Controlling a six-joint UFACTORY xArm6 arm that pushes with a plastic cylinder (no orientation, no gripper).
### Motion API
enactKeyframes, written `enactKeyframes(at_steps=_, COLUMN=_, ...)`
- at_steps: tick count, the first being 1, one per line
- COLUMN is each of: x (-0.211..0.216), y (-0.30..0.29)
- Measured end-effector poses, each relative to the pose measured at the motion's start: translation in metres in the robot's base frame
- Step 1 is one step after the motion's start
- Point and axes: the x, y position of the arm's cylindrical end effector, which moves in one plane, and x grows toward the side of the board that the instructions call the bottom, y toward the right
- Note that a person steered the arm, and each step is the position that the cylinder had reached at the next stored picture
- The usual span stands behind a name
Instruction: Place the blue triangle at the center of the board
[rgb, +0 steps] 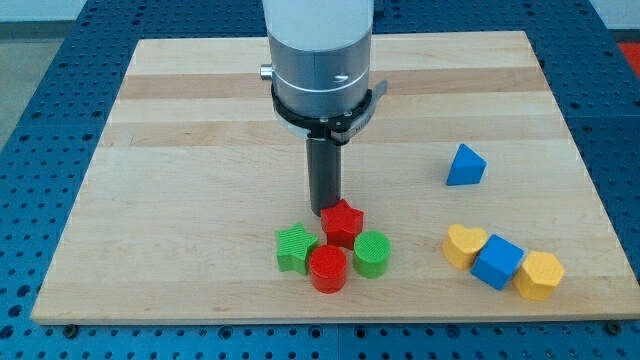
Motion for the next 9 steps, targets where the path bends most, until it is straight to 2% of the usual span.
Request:
enactKeyframes(at_steps=3, x=0.013, y=0.000)
enactKeyframes(at_steps=4, x=-0.010, y=0.010)
enactKeyframes(at_steps=7, x=-0.016, y=0.083)
enactKeyframes(at_steps=8, x=-0.013, y=0.126)
enactKeyframes(at_steps=9, x=-0.013, y=0.137)
